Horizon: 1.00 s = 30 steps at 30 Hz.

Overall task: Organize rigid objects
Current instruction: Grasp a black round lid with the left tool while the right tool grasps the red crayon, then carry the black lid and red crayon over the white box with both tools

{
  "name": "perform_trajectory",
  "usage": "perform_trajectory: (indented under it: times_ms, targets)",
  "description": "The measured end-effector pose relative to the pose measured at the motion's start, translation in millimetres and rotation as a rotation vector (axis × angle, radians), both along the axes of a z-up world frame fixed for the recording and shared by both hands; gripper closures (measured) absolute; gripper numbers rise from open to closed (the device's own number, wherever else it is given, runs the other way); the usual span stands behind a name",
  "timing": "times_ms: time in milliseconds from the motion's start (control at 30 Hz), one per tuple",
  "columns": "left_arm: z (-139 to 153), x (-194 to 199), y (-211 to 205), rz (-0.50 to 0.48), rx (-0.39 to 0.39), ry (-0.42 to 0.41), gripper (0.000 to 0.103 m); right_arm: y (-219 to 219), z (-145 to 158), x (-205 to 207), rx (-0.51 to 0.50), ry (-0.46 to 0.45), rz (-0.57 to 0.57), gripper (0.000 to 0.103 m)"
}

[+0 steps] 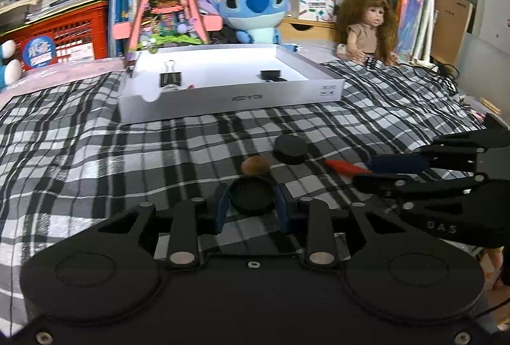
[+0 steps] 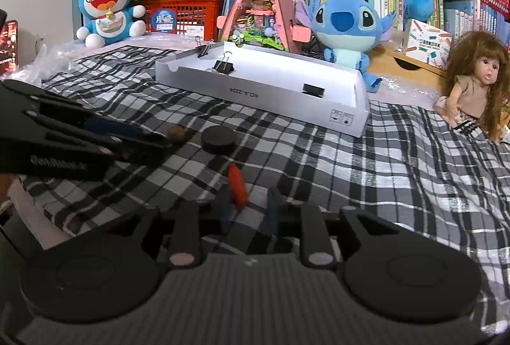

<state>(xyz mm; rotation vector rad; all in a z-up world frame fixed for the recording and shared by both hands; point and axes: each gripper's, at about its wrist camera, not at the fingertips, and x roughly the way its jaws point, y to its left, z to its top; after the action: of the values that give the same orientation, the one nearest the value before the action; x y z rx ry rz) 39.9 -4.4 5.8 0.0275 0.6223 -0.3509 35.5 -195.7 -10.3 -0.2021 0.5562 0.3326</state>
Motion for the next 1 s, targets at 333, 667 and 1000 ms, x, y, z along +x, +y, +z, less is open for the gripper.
perform_trajectory:
  times_ms: [333,667,1000]
  targets:
    - [-1,2,7,0.04,0.003,0.003,0.073,-14,1,12,-0.022,0.012,-0.167,0.043]
    - [-2,1,8,0.06,0.001,-0.001,0.073,-1,5,2,0.111,0.018,-0.131,0.031]
    - [-1,2,8,0.07,-0.004,-0.002,0.073,17,-4,16,0.047,0.011,-0.094,0.053]
